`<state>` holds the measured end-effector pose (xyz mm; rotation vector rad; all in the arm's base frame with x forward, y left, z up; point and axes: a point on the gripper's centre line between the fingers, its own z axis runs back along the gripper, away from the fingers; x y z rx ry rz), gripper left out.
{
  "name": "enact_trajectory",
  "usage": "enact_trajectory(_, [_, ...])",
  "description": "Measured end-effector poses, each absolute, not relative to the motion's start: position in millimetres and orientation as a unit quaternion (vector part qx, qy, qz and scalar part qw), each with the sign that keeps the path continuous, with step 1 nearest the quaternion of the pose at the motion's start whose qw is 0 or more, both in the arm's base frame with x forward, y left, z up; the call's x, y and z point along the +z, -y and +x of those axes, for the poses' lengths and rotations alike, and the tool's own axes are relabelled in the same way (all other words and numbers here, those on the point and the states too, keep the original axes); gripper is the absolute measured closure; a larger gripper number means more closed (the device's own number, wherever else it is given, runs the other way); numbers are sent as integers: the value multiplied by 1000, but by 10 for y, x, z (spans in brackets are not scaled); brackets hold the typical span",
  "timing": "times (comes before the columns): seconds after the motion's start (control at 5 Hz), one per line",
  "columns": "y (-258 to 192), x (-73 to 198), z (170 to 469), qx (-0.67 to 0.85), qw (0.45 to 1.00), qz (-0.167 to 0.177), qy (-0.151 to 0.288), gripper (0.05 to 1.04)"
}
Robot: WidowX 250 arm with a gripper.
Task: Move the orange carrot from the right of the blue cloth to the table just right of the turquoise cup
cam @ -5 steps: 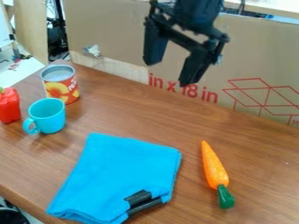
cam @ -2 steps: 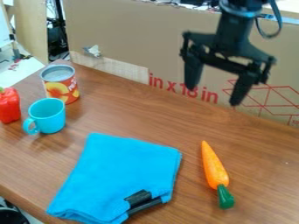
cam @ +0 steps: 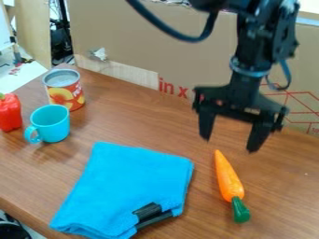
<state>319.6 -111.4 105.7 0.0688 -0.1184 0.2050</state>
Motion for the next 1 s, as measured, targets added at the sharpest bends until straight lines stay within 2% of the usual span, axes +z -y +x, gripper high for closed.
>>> enact_trajectory(0.2, [1104, 1026, 3246, 136, 987, 31, 80, 83])
enact_trajectory(0.4, [1130, 934, 3272, 176, 981, 21, 81, 83])
enact_trajectory(1.0, [1188, 503, 3231, 205, 978, 33, 21, 83])
